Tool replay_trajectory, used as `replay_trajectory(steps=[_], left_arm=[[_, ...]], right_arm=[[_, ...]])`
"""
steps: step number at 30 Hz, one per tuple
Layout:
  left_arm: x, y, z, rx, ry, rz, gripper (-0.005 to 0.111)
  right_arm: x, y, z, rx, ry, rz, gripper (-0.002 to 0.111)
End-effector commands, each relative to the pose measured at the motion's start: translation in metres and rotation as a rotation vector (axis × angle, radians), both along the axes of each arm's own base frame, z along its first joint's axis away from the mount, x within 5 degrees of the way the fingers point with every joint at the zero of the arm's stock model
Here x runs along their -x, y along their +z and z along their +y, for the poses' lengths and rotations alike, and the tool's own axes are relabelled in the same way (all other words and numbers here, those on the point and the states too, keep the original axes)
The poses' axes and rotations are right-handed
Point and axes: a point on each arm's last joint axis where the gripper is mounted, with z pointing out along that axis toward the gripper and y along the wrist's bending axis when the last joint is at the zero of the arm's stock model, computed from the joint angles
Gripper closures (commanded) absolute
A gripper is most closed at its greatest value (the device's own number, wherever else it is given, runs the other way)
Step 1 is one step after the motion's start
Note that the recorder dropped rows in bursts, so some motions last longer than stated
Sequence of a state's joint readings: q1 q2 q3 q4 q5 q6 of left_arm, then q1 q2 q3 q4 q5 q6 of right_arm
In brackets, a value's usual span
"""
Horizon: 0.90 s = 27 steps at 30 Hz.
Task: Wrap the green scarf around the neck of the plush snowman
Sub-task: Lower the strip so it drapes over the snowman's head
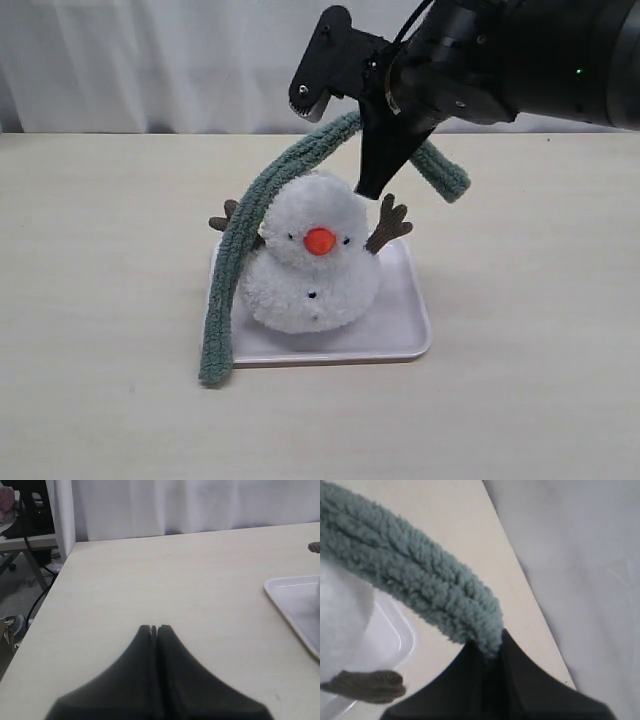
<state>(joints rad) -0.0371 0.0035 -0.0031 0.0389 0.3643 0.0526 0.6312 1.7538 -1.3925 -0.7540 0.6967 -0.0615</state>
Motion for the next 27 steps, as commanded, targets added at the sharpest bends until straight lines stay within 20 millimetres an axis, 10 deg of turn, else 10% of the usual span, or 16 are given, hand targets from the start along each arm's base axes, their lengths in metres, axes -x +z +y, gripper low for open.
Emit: replay_trajectory(steps=[1,13,27], left_arm=[[0.0,0.0,0.0,0.003,0.001,-0.01,0.107],[0.0,0.0,0.0,0.003,0.001,-0.01,0.107],[0.0,0.0,0.0,0.003,0.001,-0.01,0.107]], right_arm=[[0.007,-0.016,-0.004,0.083,-0.016,0.16,0.104],[0.033,-0.03,0.005,-0.049,-0.007,0.484,0.104],[0.022,-0.052,0.004,-0.111,-0.2,0.464,0.104]])
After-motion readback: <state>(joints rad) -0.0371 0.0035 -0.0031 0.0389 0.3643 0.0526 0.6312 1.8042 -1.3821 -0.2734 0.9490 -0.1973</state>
